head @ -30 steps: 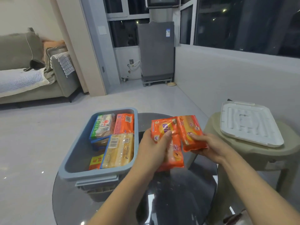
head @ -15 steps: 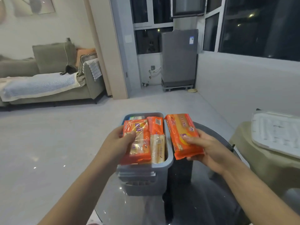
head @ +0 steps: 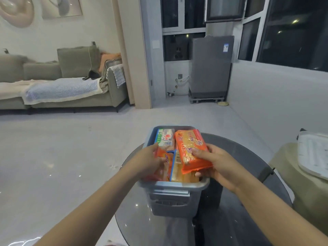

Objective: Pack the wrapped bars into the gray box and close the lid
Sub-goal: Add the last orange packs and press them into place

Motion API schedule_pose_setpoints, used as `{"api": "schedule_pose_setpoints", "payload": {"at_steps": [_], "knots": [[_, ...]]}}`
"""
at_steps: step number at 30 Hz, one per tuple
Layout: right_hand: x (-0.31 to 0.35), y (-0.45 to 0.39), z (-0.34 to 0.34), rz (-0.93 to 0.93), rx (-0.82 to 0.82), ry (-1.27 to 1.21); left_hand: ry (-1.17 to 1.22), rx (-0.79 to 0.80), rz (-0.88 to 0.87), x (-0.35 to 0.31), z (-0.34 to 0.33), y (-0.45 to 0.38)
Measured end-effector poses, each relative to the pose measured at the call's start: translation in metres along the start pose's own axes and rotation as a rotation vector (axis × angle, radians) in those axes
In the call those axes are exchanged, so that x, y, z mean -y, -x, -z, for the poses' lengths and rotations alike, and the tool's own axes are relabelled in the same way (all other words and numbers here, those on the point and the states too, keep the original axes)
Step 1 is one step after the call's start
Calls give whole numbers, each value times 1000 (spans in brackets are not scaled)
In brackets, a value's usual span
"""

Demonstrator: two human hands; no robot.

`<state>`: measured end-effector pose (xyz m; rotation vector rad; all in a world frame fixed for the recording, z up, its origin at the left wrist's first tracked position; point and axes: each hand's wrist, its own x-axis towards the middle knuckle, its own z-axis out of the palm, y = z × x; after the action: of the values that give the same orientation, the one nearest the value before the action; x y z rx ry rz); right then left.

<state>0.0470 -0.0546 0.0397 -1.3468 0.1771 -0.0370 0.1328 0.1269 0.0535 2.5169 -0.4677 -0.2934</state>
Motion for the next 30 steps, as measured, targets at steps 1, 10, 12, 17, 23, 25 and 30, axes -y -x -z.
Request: {"api": "schedule_pose_setpoints", "payload": {"at_steps": [1, 10, 12, 17, 23, 25, 30], "knots": [[0, 0, 1, -11, -4, -15, -39, 45, 19, -2, -2, -2], [3, -2, -4, -77, -27, 86, 394, 191, 203, 0, -3, -8], [5, -3, -8, -93, -34, 144, 484, 190, 212, 2, -2, -6], [8, -6, -20, -111, -17, 195, 592, 83, 190, 4, -4, -1], [0, -12, -53, -186, 21, 78, 705, -70, 106, 5, 1, 9], [-3, -18, -63, -188, -15, 130, 684, -110, 118, 10, 3, 10], [-7, -33, -66, -76, -109, 520, 549, -114, 92, 18, 17, 9]]}}
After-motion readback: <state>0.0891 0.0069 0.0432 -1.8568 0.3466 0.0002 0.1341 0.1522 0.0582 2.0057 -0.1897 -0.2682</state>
